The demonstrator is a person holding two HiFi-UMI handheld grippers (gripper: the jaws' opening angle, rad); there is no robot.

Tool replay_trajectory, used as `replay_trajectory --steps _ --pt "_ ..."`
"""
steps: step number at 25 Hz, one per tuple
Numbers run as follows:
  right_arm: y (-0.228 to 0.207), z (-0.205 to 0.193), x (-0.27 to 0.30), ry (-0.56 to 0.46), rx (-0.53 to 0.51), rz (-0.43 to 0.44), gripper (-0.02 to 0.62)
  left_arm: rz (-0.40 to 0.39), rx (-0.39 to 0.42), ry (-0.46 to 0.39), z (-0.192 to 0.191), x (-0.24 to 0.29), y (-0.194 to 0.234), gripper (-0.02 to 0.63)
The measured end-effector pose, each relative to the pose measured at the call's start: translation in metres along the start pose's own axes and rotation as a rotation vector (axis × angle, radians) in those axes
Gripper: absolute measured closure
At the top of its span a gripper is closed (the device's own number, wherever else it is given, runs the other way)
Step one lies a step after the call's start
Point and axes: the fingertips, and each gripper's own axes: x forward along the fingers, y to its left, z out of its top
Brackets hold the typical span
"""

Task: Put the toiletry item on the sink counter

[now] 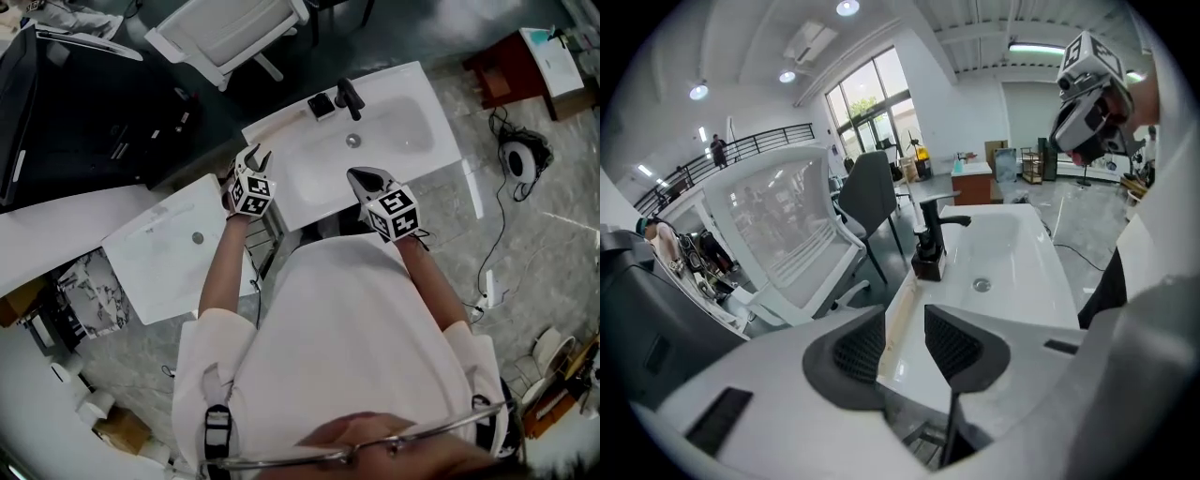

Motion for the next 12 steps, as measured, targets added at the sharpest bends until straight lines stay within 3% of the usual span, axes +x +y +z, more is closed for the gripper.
replay_trajectory --steps 12 --pt "0.022 0.034 -0.023 -0.104 -0.091 0.038 0.589 0.064 -0.155 -0.178 0.064 -0.083 -0.022 0.552"
